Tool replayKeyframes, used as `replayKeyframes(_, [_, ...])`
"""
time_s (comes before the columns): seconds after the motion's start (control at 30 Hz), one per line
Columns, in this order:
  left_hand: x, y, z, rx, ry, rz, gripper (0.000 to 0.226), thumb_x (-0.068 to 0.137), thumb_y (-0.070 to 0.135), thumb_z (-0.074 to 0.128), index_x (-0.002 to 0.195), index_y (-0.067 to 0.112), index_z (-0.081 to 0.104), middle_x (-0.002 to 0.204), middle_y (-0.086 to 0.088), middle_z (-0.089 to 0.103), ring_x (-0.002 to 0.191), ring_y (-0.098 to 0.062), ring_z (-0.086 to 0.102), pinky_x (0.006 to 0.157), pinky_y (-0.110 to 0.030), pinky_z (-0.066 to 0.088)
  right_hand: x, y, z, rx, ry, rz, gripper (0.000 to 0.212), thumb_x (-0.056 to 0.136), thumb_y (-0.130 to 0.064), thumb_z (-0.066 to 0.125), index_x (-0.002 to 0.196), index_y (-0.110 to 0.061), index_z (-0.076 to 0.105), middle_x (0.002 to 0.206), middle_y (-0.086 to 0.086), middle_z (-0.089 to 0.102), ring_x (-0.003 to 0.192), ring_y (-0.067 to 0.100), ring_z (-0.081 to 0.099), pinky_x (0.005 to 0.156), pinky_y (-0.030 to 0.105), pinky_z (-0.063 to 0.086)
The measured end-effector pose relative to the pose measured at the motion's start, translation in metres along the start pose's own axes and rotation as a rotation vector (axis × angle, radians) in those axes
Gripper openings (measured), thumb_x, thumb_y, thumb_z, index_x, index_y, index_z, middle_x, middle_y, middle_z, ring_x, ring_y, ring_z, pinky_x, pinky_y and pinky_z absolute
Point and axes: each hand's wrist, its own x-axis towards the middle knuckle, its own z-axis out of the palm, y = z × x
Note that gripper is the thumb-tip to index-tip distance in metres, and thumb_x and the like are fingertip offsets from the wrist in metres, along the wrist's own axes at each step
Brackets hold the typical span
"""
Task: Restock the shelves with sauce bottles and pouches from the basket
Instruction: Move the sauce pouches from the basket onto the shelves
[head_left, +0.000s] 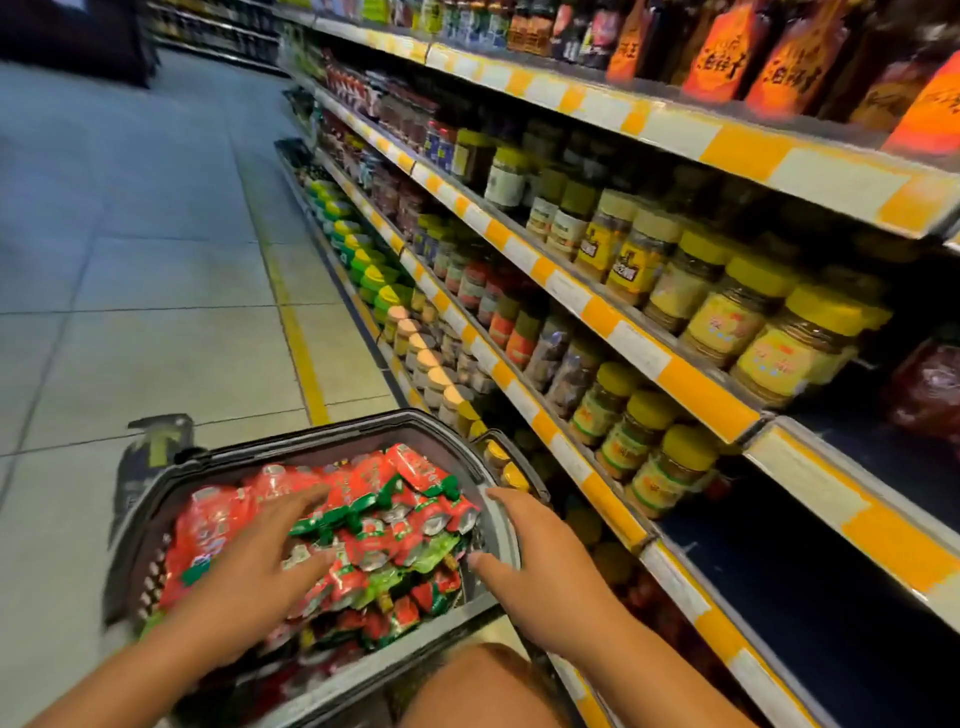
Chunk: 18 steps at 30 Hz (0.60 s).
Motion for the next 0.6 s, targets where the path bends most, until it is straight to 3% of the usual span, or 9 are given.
replayKeyframes(0.1, [-0.008,-0.042,-0.012,0.055,0.027,-0.114,0.069,0.093,0.034,0.075,0.153,0.040,0.041,0.157,0.012,0.046,0.142,-0.008,0.044,0.117,-0.036,0.040,0.037,-0.019,0.040,-0.008,-0.102,-0.011,0.077,0.097,-0.051,0.064,0.161,-0.033,0.025,0.165,-0.011,0.030,0.150,0.014,0.029,0.121,0.034,0.030])
replayKeyframes(0.3, [-0.009,-0.090,-0.023,0.123,0.123,-0.225,0.070,0.091,0.032,0.077,0.154,0.030,0.045,0.156,0.006,0.046,0.142,-0.013,0.045,0.117,-0.035,0.038,0.105,-0.048,0.108,0.006,-0.234,-0.002,0.084,0.095,-0.043,0.070,0.163,-0.022,0.026,0.167,0.000,0.030,0.151,0.022,0.032,0.121,0.039,0.032])
replayKeyframes(0.43, [-0.003,-0.109,-0.024,0.150,0.157,-0.266,0.073,0.090,0.025,0.078,0.154,0.031,0.044,0.155,0.006,0.045,0.141,-0.016,0.046,0.115,-0.036,0.040,0.140,-0.059,0.140,-0.102,-0.251,-0.030,0.075,0.092,-0.037,0.074,0.154,-0.016,0.039,0.157,0.007,0.044,0.141,0.029,0.045,0.113,0.043,0.042])
replayKeyframes(0.6, [0.008,-0.124,-0.016,0.201,0.166,-0.372,0.081,0.088,0.019,0.075,0.158,0.029,0.036,0.157,0.005,0.036,0.139,-0.017,0.046,0.110,-0.033,0.045,0.165,-0.081,0.177,-0.194,-0.227,-0.109,0.066,0.091,-0.026,0.074,0.149,-0.020,0.044,0.148,0.005,0.048,0.134,0.031,0.049,0.106,0.047,0.049])
